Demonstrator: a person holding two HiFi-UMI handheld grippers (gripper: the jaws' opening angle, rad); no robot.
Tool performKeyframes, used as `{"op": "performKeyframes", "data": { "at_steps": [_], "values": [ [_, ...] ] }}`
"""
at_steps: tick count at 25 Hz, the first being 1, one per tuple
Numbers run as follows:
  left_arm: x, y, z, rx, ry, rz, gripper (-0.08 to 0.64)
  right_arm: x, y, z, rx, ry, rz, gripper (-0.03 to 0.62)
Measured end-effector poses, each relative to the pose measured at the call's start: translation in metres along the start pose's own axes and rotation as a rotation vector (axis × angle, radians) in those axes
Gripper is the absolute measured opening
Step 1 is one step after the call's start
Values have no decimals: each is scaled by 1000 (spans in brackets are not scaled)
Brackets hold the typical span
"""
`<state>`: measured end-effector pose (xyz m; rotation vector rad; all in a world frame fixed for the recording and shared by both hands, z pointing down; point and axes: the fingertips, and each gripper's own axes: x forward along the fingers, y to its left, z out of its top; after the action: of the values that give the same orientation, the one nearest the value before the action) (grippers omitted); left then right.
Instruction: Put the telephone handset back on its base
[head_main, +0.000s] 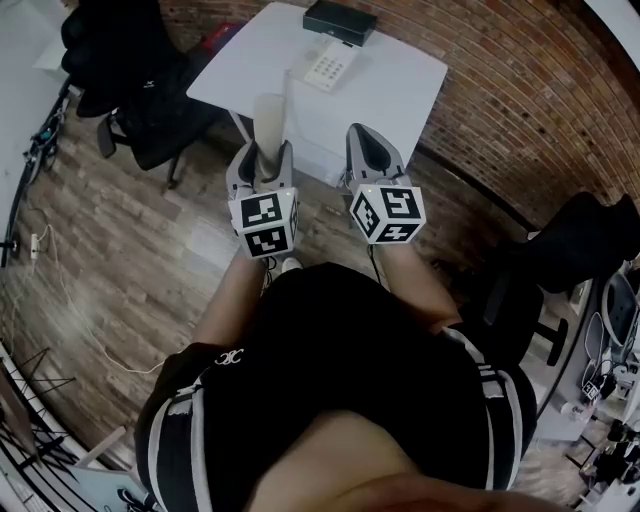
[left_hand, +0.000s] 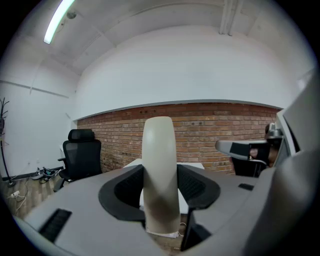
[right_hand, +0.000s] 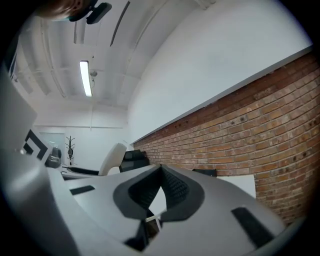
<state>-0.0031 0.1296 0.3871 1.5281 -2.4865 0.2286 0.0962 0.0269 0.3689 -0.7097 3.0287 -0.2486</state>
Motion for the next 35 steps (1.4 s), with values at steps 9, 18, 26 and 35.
{"op": "performKeyframes", "data": {
  "at_steps": [9,18,26,35],
  "values": [
    [12,21,1,-3,-1,-22,206,19,15,-6,-8,11,3,-2],
    [27,58,-1,2,-13,-85,206,42,27,-11,-34,6,-87,-2],
    [40,78,-5,-2,-3,-115,206,51,28,-23,-22,21,-144,-2],
    [75,92,-2,6,4,-106,206,88,7,-30,6,23,-161,-2]
  ]
}}
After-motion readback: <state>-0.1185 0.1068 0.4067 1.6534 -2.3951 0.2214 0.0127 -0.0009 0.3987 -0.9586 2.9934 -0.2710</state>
